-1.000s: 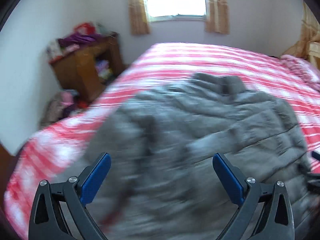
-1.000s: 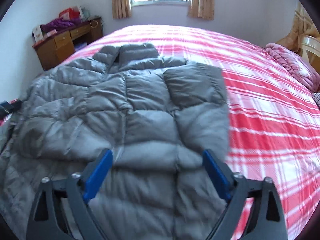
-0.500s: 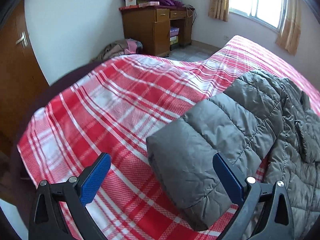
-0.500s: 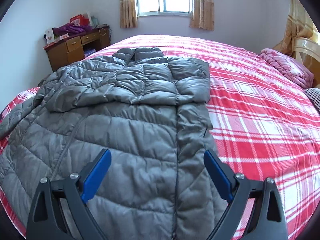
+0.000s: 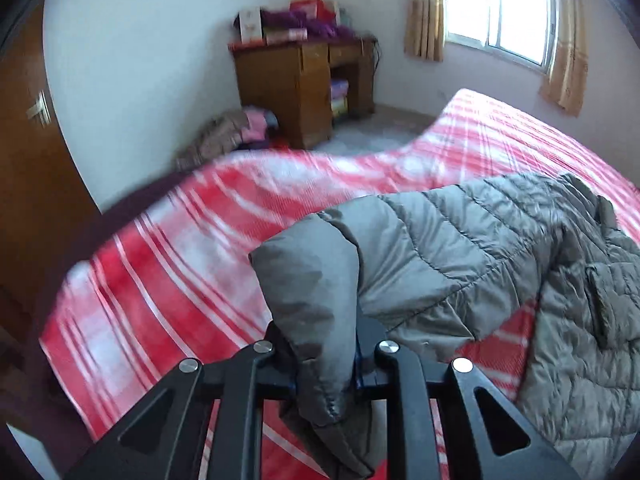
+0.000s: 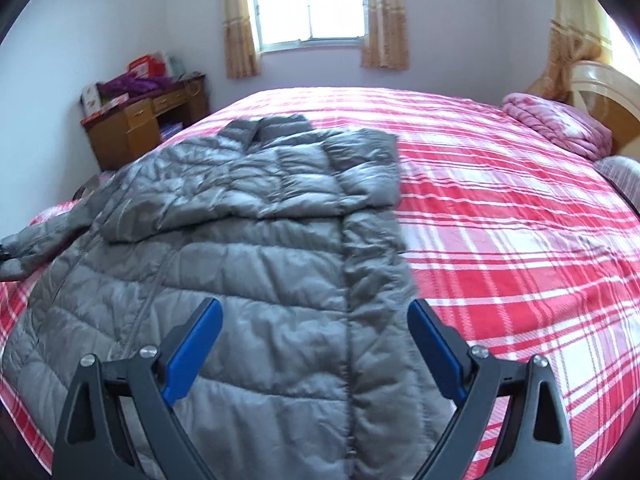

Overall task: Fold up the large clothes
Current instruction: 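Grasp the other sleeve with the left gripper and lift it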

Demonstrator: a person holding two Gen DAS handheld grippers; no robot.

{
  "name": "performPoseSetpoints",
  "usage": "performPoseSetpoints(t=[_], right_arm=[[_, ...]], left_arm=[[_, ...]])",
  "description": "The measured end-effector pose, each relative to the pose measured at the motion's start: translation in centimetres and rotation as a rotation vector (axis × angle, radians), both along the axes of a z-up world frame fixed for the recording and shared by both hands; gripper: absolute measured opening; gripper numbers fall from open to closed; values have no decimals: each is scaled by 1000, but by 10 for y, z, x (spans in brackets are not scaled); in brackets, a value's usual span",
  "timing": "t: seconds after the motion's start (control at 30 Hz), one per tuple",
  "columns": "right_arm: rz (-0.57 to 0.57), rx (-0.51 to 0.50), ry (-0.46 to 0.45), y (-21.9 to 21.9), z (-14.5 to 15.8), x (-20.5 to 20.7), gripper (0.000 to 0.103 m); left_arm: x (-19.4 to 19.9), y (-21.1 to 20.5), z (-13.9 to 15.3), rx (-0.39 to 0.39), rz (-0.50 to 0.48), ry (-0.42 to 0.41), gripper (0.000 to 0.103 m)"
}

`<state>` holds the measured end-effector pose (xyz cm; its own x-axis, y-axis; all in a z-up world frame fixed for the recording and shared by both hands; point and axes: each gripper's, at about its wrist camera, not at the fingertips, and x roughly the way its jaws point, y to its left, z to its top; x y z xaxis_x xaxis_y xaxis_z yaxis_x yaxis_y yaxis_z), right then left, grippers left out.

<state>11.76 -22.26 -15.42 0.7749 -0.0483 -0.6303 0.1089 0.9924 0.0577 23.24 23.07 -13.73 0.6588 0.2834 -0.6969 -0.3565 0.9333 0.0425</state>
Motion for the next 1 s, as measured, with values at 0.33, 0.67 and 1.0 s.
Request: performPoseSetpoints(t=[0.33, 0.67, 1.0], right_arm=[[-54, 47, -79, -17, 9, -9, 96], [-114, 84, -88, -47, 5, -21, 96], [-165, 114, -66, -72, -9, -30, 96]], left_arm=[[22, -81, 72, 177, -129, -131, 16], [33, -244, 99, 194, -437, -220, 16], [18, -402, 87, 211, -684, -248, 68]])
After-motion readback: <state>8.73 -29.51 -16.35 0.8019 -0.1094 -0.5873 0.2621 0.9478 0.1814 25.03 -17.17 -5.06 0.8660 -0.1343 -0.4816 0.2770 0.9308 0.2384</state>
